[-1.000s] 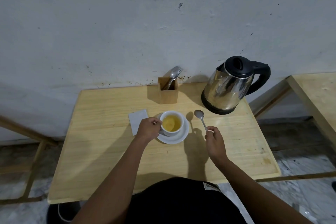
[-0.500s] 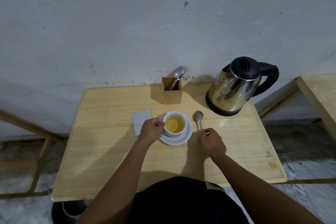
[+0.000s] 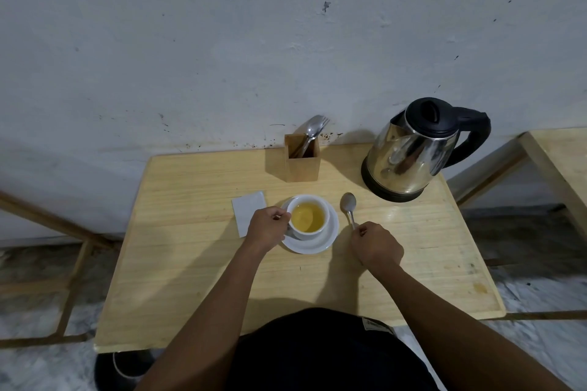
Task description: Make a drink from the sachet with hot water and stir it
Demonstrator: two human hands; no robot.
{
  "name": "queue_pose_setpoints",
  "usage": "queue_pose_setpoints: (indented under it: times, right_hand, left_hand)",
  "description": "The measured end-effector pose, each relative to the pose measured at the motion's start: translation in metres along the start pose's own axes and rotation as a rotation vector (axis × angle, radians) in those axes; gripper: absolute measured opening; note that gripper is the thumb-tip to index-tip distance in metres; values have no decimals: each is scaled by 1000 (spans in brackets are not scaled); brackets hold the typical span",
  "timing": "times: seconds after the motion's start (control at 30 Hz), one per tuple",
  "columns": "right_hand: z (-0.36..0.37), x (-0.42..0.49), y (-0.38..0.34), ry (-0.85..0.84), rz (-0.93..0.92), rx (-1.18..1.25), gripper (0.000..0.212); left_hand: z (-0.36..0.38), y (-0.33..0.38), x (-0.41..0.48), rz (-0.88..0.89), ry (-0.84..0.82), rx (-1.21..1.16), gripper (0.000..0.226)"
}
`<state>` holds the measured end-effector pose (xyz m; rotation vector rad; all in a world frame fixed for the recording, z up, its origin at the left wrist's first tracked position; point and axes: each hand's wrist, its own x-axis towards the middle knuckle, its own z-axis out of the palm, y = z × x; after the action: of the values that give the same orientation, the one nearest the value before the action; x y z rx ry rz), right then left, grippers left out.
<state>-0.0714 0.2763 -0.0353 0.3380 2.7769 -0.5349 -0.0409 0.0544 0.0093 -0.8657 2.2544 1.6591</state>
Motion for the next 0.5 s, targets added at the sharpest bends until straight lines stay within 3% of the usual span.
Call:
queue_pose_setpoints:
  times: [0.23, 0.5]
  right_hand:
    - [0, 3, -5, 29, -126, 21, 27]
    - [2, 7, 0, -23, -149, -4, 16]
  left_hand:
    - [-4, 2, 0, 6, 12, 2, 9]
    - [-4, 4, -1, -12, 2, -2, 15]
